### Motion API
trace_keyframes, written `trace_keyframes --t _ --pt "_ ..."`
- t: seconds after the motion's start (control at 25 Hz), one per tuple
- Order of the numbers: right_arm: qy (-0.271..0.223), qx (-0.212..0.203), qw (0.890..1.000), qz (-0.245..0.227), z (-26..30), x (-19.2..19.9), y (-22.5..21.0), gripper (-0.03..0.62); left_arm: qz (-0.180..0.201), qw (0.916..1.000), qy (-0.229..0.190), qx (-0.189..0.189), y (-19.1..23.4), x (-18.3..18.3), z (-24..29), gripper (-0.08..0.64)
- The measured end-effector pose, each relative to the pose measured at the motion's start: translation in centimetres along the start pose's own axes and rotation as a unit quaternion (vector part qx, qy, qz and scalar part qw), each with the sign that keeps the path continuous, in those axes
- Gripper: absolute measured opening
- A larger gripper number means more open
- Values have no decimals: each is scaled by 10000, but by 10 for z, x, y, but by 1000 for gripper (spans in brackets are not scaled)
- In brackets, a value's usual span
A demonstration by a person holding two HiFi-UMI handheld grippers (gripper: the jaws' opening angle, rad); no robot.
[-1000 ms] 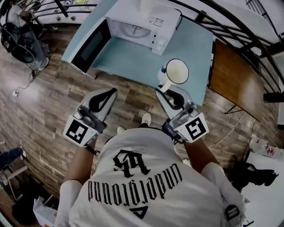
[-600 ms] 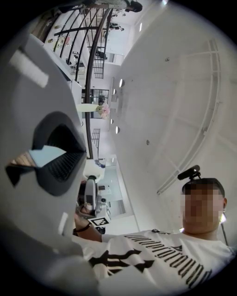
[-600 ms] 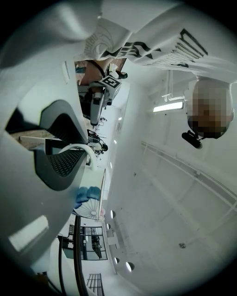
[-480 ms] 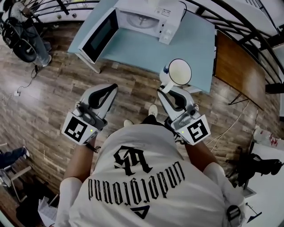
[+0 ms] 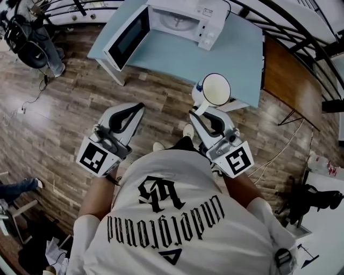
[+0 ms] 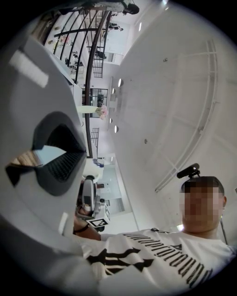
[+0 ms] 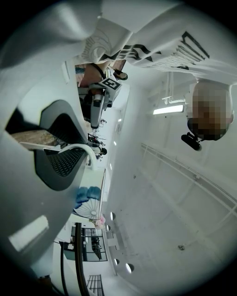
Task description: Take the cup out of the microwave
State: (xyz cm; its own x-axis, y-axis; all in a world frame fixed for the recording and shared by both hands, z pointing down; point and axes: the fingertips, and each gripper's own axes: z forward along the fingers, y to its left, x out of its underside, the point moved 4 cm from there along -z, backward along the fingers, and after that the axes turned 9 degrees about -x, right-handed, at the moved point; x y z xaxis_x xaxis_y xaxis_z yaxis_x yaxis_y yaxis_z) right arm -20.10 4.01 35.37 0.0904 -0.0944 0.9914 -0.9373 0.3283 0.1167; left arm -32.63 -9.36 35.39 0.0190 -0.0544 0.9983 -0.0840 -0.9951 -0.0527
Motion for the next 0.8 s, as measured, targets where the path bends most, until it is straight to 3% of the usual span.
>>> trace_keyframes --t 0.8 --pt "-6 -54 10000 -10 0 -3 -11 43 -116 9999 -35 -9 -3 -1 15 49"
